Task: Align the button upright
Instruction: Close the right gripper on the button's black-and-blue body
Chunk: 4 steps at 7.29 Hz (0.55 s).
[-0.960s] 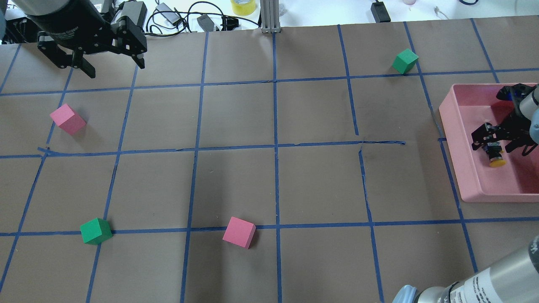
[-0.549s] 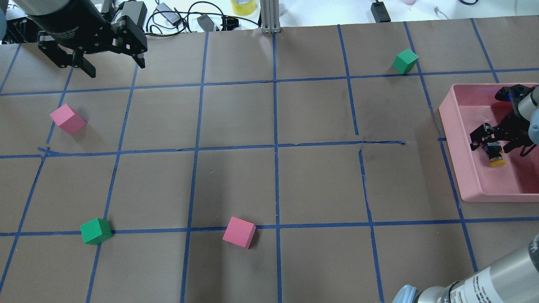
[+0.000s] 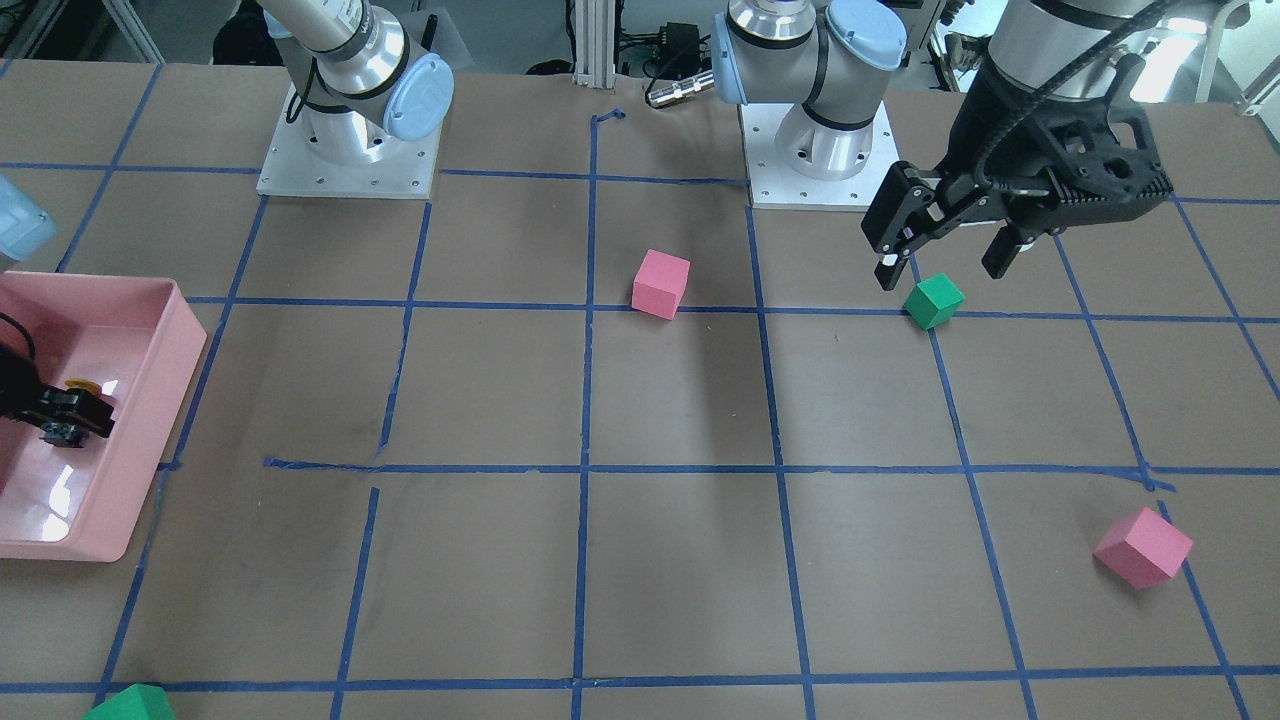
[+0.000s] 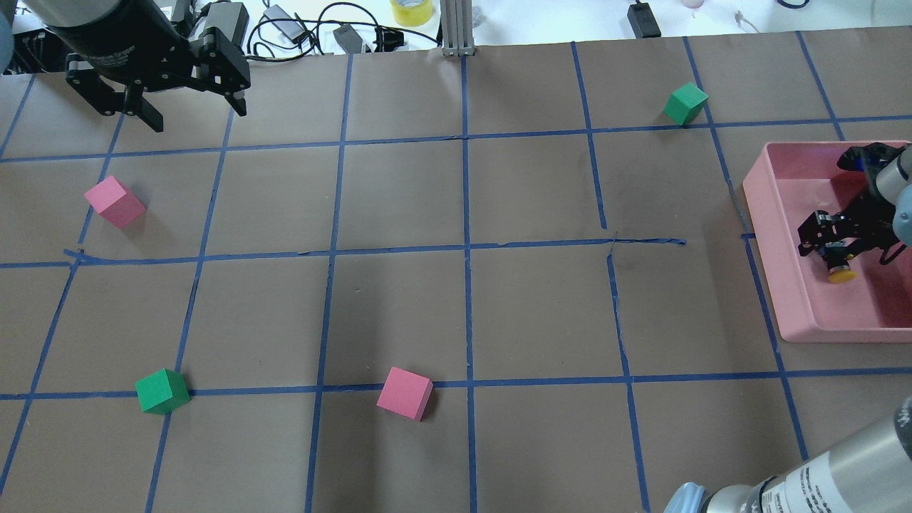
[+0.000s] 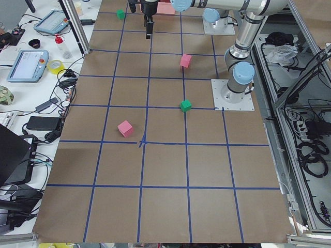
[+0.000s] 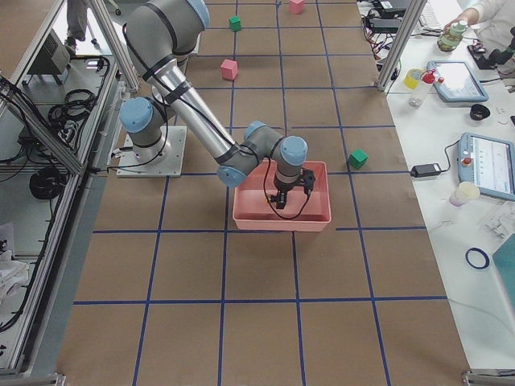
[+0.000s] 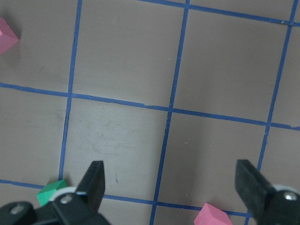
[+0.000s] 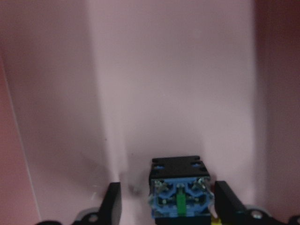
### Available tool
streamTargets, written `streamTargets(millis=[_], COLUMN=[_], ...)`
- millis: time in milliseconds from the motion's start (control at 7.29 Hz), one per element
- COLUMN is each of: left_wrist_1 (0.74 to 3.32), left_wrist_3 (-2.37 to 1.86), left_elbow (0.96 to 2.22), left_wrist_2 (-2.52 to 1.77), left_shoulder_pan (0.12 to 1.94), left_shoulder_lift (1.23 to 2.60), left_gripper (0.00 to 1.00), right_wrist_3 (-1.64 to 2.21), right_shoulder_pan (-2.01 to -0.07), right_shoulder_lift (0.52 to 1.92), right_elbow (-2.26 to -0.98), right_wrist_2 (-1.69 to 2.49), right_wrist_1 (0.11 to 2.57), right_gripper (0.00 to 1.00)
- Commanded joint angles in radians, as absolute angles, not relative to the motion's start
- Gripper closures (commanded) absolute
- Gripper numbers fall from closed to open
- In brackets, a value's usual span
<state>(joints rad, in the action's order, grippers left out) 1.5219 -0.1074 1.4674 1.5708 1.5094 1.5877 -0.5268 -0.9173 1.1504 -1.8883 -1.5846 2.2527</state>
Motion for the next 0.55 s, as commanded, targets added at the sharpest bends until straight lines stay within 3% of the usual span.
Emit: streamTargets(millis=[0,274,411], left_wrist_1=[1.522,1.522,1.520], left_wrist_3=[-0.107,-0.107,-0.107], left_elbow=[1.468,1.468,1.467], left_wrist_2=[1.572,1.572,1.572], left_shoulder_pan=[1.509,1.509,1.509], left_shoulder_lift=[1.588,1.588,1.586], left_gripper=[0.00,0.00,0.00], right_wrist_3=[-0.535,-0.534,-0.528], right_shoulder_pan=[-0.917,-0.917,-0.917], right_shoulder_lift=[1.154,1.157,1.164], right_elbow=[-1.881,-1.875,-1.870], right_wrist_2=[-1.585,-1.585,-1.585], right_wrist_1=[2.252,2.249,2.252], right_gripper=[0.74,1.00,1.00])
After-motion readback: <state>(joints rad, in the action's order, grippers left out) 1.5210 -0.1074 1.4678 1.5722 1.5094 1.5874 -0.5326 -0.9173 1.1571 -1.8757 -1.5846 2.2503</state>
